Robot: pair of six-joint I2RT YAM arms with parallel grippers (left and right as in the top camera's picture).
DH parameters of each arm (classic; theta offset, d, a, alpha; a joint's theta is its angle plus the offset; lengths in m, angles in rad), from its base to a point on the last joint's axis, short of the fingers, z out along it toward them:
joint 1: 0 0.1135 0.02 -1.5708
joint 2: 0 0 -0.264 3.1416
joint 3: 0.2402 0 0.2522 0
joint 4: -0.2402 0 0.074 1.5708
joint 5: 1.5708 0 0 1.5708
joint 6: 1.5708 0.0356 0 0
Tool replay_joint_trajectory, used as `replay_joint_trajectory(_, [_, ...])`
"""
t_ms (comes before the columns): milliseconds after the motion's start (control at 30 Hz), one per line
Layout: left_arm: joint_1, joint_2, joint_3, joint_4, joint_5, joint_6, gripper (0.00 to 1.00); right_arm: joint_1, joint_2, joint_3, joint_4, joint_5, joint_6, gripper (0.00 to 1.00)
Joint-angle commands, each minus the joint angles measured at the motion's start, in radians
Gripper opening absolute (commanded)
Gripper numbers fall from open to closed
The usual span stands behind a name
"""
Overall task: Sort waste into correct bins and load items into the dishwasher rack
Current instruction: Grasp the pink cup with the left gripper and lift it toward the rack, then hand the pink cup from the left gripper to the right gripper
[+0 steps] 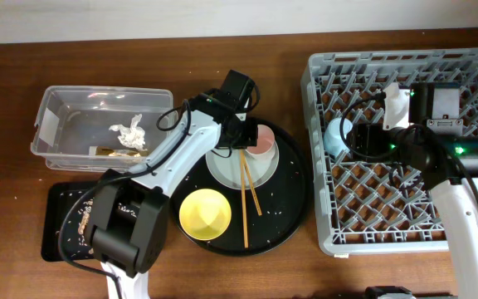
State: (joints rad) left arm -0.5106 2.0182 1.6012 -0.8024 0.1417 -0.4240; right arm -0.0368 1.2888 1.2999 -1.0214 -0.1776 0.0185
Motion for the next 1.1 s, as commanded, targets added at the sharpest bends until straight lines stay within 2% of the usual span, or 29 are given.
replay_joint_trajectory(0, [0.011, -0.011, 0.047, -0.007, 0.017, -0.001, 0.0, -0.004, 0.0, 0.019, 0.001, -0.006, -0.003, 0.8])
replay_joint_trajectory(100, [0.024, -0.035, 0.085, -0.022, 0.084, 0.045, 0.0, -0.004, -0.003, 0.027, 0.008, -0.008, -0.002, 0.79])
replay_joint_trajectory(233, [0.093, -0.081, 0.204, -0.128, 0.259, 0.132, 0.0, -0.004, -0.016, 0.064, 0.006, -0.077, -0.016, 0.79])
replay_joint_trajectory(367, [0.187, -0.122, 0.256, -0.207, 0.597, 0.225, 0.0, -0.004, -0.047, 0.096, 0.006, -0.314, -0.072, 0.8])
replay_joint_trajectory(467, [0.249, -0.129, 0.256, -0.209, 0.995, 0.334, 0.0, -0.004, -0.063, 0.096, 0.023, -0.552, -0.104, 0.8])
replay_joint_trajectory(567, [0.274, -0.128, 0.256, -0.209, 1.246, 0.394, 0.0, -0.004, -0.064, 0.096, 0.04, -0.792, -0.154, 0.84])
replay_joint_trajectory(667, [0.269, -0.128, 0.256, -0.205, 1.324, 0.396, 0.0, -0.004, -0.064, 0.096, 0.075, -0.943, -0.172, 0.9])
replay_joint_trajectory(767, [0.25, -0.129, 0.256, -0.192, 1.428, 0.414, 0.0, -0.004, -0.064, 0.095, 0.105, -0.954, -0.173, 0.93])
replay_joint_trajectory(1067, [0.19, -0.129, 0.256, -0.149, 1.432, 0.417, 0.0, -0.003, -0.055, 0.095, 0.121, -0.976, -0.172, 0.97])
